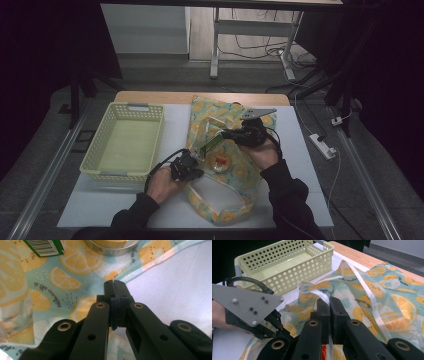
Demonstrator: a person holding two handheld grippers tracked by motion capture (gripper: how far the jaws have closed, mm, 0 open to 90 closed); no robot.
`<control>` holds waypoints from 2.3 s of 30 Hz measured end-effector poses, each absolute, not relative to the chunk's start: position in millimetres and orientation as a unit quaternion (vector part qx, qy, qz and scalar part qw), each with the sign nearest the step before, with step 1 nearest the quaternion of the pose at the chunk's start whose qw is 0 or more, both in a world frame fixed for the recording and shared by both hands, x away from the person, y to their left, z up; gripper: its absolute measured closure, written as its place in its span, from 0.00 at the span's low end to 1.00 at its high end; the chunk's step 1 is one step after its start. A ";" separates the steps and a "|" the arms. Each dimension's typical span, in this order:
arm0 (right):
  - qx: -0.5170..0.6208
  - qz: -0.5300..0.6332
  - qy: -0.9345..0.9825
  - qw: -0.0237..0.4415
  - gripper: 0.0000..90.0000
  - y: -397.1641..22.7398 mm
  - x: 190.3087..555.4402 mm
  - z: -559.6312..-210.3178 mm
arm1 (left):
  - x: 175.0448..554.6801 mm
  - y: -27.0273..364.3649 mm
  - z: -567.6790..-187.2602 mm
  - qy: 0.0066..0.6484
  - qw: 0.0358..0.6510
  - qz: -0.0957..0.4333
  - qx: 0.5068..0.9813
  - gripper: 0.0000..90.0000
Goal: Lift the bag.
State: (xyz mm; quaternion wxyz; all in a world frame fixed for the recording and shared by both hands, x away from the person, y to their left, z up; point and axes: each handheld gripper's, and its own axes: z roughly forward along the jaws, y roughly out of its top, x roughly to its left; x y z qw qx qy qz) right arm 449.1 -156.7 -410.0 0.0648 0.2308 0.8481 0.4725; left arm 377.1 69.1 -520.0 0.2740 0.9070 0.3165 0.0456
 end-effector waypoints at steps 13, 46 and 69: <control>0.229 0.476 0.846 0.068 0.99 -157.0 448.2 -407.3 | 372.1 75.9 -490.6 0.322 0.326 0.046 0.887 0.99; 0.197 0.478 0.852 0.082 0.99 -143.7 441.5 -374.1 | 383.4 115.0 -406.3 0.325 0.449 0.006 0.832 0.99; 0.179 0.490 0.849 0.086 0.99 -139.1 440.7 -341.7 | 403.2 130.8 -345.3 0.321 0.481 0.023 0.816 0.99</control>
